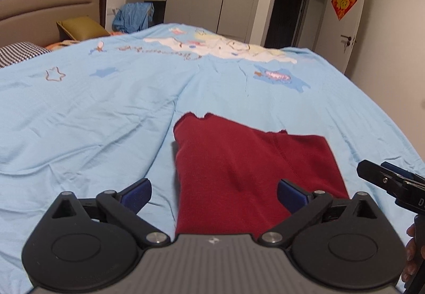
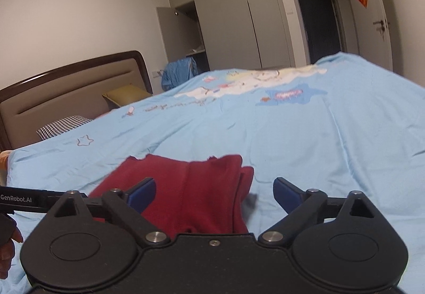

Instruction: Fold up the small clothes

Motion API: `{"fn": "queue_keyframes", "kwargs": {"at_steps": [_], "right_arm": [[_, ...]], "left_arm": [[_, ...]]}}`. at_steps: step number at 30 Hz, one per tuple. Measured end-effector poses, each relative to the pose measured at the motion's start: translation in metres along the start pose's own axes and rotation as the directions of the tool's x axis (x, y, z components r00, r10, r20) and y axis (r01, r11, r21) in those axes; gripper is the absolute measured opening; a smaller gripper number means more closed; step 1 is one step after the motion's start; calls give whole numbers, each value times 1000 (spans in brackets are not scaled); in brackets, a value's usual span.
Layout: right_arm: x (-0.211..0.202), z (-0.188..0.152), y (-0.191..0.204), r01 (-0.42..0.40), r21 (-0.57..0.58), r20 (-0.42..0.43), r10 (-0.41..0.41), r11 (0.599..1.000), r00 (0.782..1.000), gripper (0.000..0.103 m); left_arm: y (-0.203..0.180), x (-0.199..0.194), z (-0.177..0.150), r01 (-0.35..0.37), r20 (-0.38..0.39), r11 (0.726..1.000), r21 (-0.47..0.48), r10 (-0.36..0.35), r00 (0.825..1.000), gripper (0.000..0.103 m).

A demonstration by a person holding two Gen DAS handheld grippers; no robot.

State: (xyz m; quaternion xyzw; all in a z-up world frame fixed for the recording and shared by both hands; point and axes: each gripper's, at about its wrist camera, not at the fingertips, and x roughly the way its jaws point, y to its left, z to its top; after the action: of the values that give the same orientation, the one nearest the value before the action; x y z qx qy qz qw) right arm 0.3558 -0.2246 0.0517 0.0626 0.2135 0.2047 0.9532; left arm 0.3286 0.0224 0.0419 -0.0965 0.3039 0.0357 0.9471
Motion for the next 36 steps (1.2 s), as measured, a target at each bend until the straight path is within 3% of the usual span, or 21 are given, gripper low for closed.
{"fn": "queue_keyframes", "kwargs": {"at_steps": [8, 16, 25, 36], "right_arm": [[-65, 2, 22, -11, -34, 90, 14, 999, 996, 102], [-133, -16, 44, 3, -50, 145, 4, 999, 989, 102], [-197, -63, 70, 39, -89, 148, -26, 995, 989, 102], [-230, -111, 85, 84, -97, 124, -72, 992, 990, 102]], "left_arm": [[-3, -69, -15, -11, 120, 999, 43, 6, 993, 103], [-3, -129, -53, -16, 194, 997, 81, 0, 981, 103], [1, -172, -108, -9, 211, 992, 130, -19, 977, 103], [12, -191, -154, 5, 203, 992, 127, -31, 979, 103]]}}
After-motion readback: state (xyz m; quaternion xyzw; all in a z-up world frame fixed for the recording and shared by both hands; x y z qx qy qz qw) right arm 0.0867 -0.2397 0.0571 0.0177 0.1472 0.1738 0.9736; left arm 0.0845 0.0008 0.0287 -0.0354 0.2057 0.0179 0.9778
